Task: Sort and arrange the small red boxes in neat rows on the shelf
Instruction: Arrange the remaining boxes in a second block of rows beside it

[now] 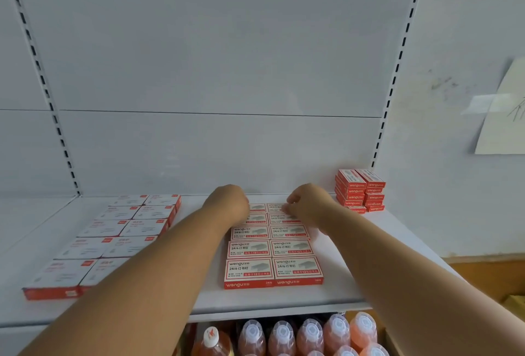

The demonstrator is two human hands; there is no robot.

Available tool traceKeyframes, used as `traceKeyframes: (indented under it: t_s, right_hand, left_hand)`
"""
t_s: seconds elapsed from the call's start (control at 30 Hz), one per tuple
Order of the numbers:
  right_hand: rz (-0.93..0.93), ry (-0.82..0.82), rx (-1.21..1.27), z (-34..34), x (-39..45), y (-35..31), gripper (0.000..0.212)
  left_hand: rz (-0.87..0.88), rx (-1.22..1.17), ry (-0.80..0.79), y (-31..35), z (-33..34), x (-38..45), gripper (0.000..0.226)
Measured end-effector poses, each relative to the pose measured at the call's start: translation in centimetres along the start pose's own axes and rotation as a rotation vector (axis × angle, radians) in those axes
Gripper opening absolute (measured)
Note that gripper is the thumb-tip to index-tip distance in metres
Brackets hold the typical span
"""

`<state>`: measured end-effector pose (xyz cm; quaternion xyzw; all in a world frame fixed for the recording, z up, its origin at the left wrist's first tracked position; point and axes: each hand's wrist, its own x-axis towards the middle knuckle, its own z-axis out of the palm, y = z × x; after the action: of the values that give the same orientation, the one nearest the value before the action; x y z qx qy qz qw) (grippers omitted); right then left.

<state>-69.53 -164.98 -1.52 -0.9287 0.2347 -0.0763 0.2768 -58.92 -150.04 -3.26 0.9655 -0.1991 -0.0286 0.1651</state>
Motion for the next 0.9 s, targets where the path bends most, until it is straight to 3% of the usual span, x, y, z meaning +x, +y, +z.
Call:
traceKeyframes:
  t_s: [0.23, 0.33, 0.4, 0.53, 0.63, 0.73, 0.8, 0.9]
  right_hand:
    - [-0.041, 0.055, 0.034, -0.1, -0.1, 0.9, 0.030]
    - [-0.067, 0.177, -0.016, -1.3, -1.0, 1.6, 0.033]
    - [-0.132, 0.284, -0.051, -2.6, -1.6, 2.6, 0.030]
    - [-0.197, 0.446, -0.029, -5.7, -2.2, 5.1, 0.018]
    - [-0.136, 0.533, 0.032, -8.2, -1.4, 8.2, 0.016]
    - [0.018, 0.490, 0.087, -10.1, -0.3, 10.9, 0.030]
    - [0.118, 0.379, 0.079, -10.7, 0.7, 12.2, 0.040]
    - [0.138, 0.267, 0.081, -10.9, 1.8, 13.4, 0.024]
  left_hand:
    - [0.023, 0.094, -0.012, 0.7, -1.0, -0.6, 0.026]
    - [0.037, 0.126, 0.122, 2.6, -1.8, -2.0, 0.028]
    - [0.112, 0.132, 0.128, 4.8, -2.0, -2.7, 0.030]
    - [0.261, -0.041, 0.117, 9.7, -1.2, -3.5, 0.021]
    - [0.268, -0.157, 0.096, 13.8, -0.4, -3.5, 0.021]
    - [0.225, -0.212, 0.081, 17.5, 0.5, -2.9, 0.029]
    - [0.151, -0.198, 0.088, 19.3, 1.1, -2.2, 0.047]
    - [0.042, -0.161, 0.059, 20.8, 2.2, -1.4, 0.058]
